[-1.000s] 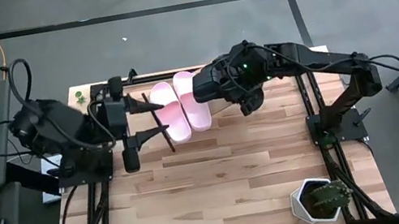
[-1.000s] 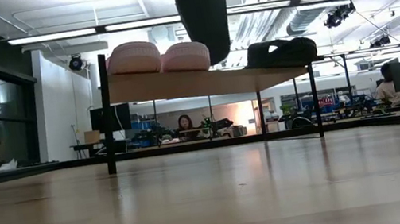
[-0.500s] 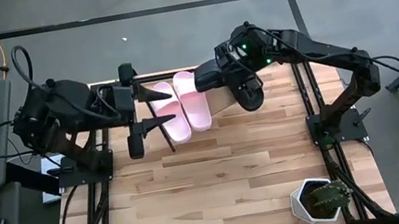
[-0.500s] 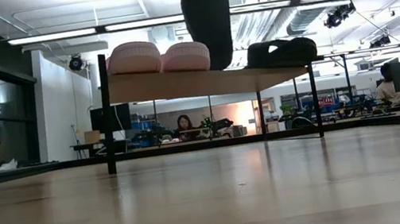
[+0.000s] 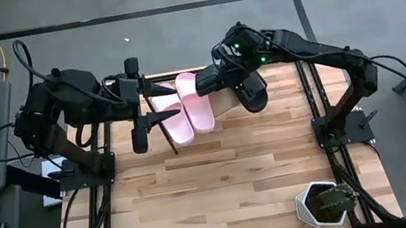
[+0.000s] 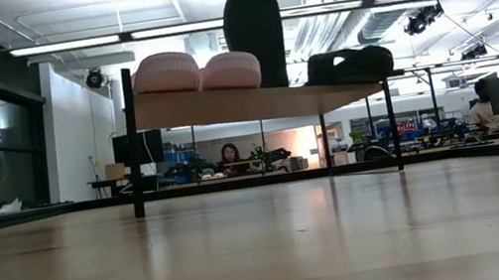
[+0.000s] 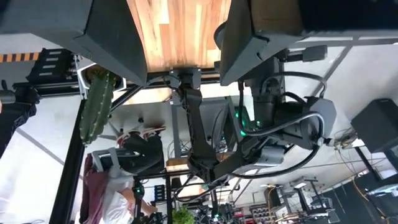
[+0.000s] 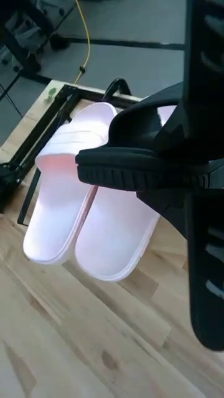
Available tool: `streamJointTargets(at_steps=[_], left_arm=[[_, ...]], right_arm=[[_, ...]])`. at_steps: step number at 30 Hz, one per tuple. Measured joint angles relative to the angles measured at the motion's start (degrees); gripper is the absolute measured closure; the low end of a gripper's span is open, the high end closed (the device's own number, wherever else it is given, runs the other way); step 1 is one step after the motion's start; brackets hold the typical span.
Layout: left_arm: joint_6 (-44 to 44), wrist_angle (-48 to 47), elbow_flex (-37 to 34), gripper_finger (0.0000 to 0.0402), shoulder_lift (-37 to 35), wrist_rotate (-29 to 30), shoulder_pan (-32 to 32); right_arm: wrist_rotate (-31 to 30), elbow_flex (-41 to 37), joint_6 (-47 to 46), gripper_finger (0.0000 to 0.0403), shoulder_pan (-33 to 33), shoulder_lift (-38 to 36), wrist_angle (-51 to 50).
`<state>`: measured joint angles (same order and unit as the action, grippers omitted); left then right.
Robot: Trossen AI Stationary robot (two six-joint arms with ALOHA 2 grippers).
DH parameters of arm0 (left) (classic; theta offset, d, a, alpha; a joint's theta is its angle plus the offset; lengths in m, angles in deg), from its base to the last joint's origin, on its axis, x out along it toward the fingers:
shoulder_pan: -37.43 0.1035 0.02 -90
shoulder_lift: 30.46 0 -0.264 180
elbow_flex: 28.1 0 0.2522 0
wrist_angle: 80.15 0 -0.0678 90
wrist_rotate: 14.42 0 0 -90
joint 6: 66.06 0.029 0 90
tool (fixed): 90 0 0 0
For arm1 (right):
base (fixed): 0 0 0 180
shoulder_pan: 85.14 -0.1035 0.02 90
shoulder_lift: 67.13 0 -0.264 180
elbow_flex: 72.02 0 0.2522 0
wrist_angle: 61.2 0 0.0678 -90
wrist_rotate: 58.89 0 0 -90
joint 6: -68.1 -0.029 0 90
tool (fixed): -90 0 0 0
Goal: Pick and place slides into the shelf
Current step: Put the black slide on the shelf
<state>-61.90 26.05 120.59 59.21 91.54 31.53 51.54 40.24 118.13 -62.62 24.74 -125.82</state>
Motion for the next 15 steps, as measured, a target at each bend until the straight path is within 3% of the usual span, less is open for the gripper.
streamJointTargets(at_steps=[7, 15], left_arm=[[0.5, -0.1, 0.0, 0.0209, 0.0, -0.1, -0.1], [1.6, 0.1, 0.0, 0.0208, 0.0, -0.1, -0.1]], right_arm=[[-0.3, 0.0, -1.3, 0.0393, 0.0, 0.6, -0.4], [-0.6, 0.0, -5.0, 0.0397, 0.0, 0.7, -8.6]])
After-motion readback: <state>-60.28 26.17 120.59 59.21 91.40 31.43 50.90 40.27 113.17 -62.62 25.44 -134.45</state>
